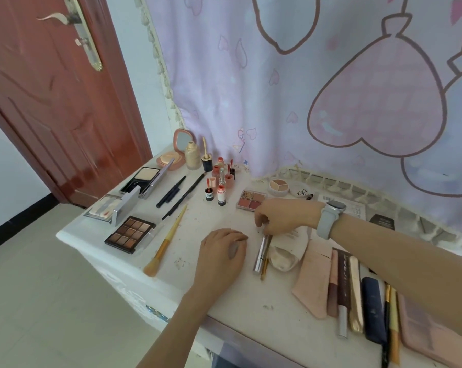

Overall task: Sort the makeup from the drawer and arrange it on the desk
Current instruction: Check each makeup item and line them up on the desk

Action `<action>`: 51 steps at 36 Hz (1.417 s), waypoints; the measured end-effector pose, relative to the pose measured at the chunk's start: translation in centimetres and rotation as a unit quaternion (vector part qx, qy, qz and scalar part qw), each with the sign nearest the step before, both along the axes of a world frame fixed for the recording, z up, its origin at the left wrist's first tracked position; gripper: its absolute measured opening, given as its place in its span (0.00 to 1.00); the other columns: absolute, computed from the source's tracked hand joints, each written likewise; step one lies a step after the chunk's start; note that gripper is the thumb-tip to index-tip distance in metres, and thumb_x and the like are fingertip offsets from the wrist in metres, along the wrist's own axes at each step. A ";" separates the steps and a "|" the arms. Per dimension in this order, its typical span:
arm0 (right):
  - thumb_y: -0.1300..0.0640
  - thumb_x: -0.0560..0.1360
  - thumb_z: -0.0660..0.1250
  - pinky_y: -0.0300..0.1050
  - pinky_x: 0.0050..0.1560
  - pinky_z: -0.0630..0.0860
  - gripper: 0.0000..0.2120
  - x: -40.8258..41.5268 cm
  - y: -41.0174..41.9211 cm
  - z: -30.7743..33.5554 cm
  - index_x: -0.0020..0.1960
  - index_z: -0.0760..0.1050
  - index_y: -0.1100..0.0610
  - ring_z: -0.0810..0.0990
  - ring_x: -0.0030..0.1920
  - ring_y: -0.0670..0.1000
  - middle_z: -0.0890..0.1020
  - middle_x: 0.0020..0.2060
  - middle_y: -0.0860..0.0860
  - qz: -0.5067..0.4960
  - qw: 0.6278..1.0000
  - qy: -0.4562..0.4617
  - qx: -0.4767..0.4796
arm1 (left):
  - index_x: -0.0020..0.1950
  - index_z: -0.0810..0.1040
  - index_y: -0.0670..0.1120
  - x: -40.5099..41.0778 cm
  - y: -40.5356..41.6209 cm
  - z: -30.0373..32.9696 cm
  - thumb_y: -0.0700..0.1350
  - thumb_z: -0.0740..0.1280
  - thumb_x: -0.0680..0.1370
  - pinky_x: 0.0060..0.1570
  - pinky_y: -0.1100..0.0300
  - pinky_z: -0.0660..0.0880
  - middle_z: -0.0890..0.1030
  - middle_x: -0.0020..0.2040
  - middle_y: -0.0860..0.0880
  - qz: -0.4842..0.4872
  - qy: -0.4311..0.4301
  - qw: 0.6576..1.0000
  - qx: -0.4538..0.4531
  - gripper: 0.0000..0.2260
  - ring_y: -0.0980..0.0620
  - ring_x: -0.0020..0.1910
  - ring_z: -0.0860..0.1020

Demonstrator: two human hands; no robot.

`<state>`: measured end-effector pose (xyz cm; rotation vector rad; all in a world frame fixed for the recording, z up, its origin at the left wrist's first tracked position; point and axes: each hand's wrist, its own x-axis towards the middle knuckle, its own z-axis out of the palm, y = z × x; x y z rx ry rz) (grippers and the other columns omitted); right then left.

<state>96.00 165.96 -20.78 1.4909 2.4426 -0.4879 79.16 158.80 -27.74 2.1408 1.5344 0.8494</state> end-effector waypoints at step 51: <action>0.62 0.80 0.54 0.32 0.32 0.67 0.09 -0.5 -5.2 0.7 0.50 0.71 0.52 0.68 0.30 0.42 0.72 0.32 0.43 -0.095 0.887 0.446 0.069 | 0.39 0.75 0.55 -2.5 -0.9 2.1 0.55 0.53 0.78 0.27 0.64 0.60 0.65 0.26 0.51 -0.014 -0.197 0.980 -0.030 0.14 0.56 0.25 0.63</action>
